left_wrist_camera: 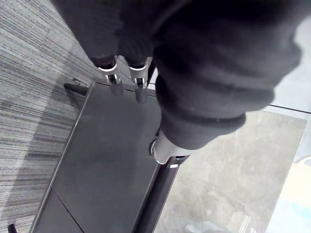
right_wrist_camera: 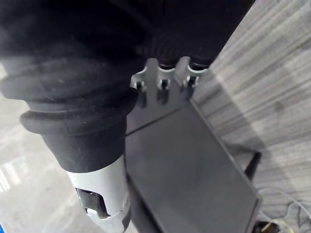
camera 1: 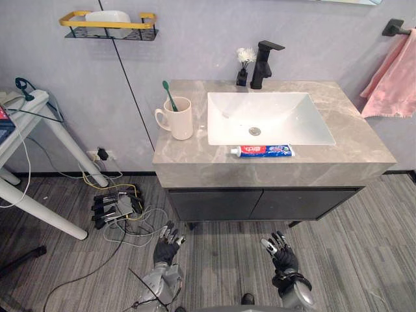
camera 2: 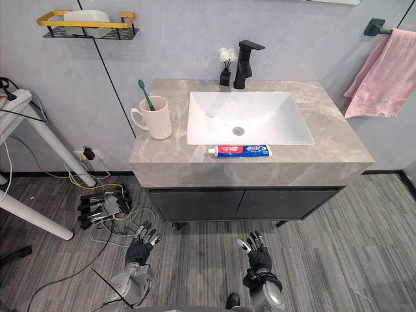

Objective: Organize washtable

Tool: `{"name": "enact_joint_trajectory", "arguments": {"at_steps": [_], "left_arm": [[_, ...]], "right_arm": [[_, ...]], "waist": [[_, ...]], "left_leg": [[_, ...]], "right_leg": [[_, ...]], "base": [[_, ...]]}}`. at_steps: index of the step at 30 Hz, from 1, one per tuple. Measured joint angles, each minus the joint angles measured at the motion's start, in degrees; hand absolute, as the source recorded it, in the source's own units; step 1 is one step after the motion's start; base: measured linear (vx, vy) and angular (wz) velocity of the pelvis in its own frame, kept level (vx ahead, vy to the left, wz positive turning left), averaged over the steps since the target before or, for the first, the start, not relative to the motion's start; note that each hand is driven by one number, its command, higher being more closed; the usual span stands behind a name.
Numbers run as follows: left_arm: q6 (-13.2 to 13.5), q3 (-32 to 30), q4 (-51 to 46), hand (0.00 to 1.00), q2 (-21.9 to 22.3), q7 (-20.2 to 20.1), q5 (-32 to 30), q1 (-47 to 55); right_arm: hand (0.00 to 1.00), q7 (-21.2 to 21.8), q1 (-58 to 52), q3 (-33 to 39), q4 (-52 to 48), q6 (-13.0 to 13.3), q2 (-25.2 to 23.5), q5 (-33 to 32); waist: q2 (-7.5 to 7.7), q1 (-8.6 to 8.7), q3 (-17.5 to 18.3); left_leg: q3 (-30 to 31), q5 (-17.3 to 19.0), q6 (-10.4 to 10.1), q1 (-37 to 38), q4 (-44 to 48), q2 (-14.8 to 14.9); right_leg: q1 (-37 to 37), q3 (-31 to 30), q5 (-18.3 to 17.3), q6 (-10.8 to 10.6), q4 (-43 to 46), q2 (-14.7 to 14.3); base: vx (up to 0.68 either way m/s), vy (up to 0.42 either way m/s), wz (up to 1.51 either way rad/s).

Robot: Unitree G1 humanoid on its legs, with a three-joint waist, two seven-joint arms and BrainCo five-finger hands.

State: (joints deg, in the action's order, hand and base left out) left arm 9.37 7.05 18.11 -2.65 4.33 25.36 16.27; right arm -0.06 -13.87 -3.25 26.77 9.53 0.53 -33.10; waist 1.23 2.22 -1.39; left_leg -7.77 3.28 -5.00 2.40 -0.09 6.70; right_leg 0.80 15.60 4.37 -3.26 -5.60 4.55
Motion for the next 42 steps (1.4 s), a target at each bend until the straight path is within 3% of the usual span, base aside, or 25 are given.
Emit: {"name": "enact_joint_trajectory", "arguments": {"at_steps": [6,9,11,14,19,21,30,34,37,42], "left_arm": [[0.0,-0.9,1.7,0.00,0.0,0.7,0.0,-0.4],[0.0,-1.5,1.9,0.00,-0.3,1.0,0.0,-0.5],[0.0,-3.3,1.9,0.00,-0.4,1.1,0.0,-0.4],[0.1,-4.5,1.9,0.00,-0.5,1.1,-0.1,-0.1],[0.1,-2.4,1.9,0.00,-0.7,0.6,-0.2,-0.1],[0.1,-0.3,2.3,0.00,-0.7,-0.3,-0.4,-0.1],[0.0,3.9,5.1,0.00,-0.3,-3.1,-0.8,0.1],[0.0,4.8,5.1,0.00,-0.6,-4.4,-0.8,0.3],[0.1,5.4,5.1,0.00,-0.9,-5.2,-0.7,0.4],[0.1,6.8,4.9,0.00,-1.0,-6.1,-0.6,2.6]], "right_arm": [[0.00,-1.3,-0.7,4.8,1.9,0.0,-0.2,-0.1],[0.00,-3.5,-1.1,14.2,1.3,0.0,-0.2,-0.3],[0.00,-6.4,-0.6,27.0,-2.5,0.2,0.1,-0.2],[0.00,-10.5,0.3,38.3,-9.5,1.6,3.0,0.2],[0.00,-14.2,3.9,46.2,-18.7,4.6,9.5,3.3],[0.00,-15.0,7.9,46.1,-19.3,5.8,13.0,4.8],[0.00,-14.4,21.7,35.6,-19.3,5.9,25.1,8.7],[0.00,-12.9,28.5,29.3,-18.4,6.1,31.6,10.1],[0.00,-11.1,31.9,24.3,-15.9,6.3,34.7,11.2],[0.00,-6.9,38.4,12.0,-6.0,5.6,43.5,13.5]], "waist": [[0.16,-0.02,-0.2],[0.17,0.00,-0.4],[0.01,0.05,-0.5],[-0.09,0.24,-0.7],[0.14,0.45,-1.2],[0.20,0.40,-1.2],[0.32,-0.31,-1.2],[1.14,-0.54,-1.7],[1.85,-1.64,-2.1],[1.88,-3.12,-2.3]], "left_leg": [[0.3,0.0,0.0,0.0,0.3,0.0],[0.3,0.0,0.0,0.4,0.5,0.0],[0.1,0.0,0.0,0.4,0.6,0.1],[-0.1,0.1,0.0,0.6,0.7,0.1],[-0.2,0.2,0.2,0.3,0.9,0.4],[-0.1,0.2,0.2,-0.5,1.0,0.3],[1.6,0.0,0.0,-1.9,1.3,0.2],[3.3,0.1,0.1,-2.8,2.1,0.2],[3.4,0.1,0.1,-3.0,2.3,0.2],[4.8,0.1,0.2,-5.0,2.6,-0.3]], "right_leg": [[0.4,0.1,0.0,0.0,0.0,0.0],[1.0,0.1,0.0,0.0,0.0,0.0],[1.0,-0.3,0.0,0.0,0.4,0.0],[0.9,-0.9,-0.2,-0.2,0.7,0.0],[-0.3,-1.5,-1.3,-0.6,2.6,0.0],[-1.1,-1.6,-1.3,-0.6,2.8,0.0],[-2.2,-1.1,-1.4,-0.7,3.6,0.1],[-2.2,-1.5,-1.4,-0.7,3.6,0.1],[-2.2,-1.5,-1.4,-0.7,3.6,0.1],[-3.1,-1.2,-1.5,-0.8,3.6,0.5]], "base": [[0.00,0.000,0.02],[0.00,0.000,0.01],[0.00,0.000,-0.05],[0.00,0.000,-0.08],[-0.03,-0.002,-0.05],[-0.03,-0.001,0.02],[0.03,0.004,0.09],[0.02,0.009,0.15],[-0.02,0.004,0.05],[-0.04,0.005,0.12]]}}
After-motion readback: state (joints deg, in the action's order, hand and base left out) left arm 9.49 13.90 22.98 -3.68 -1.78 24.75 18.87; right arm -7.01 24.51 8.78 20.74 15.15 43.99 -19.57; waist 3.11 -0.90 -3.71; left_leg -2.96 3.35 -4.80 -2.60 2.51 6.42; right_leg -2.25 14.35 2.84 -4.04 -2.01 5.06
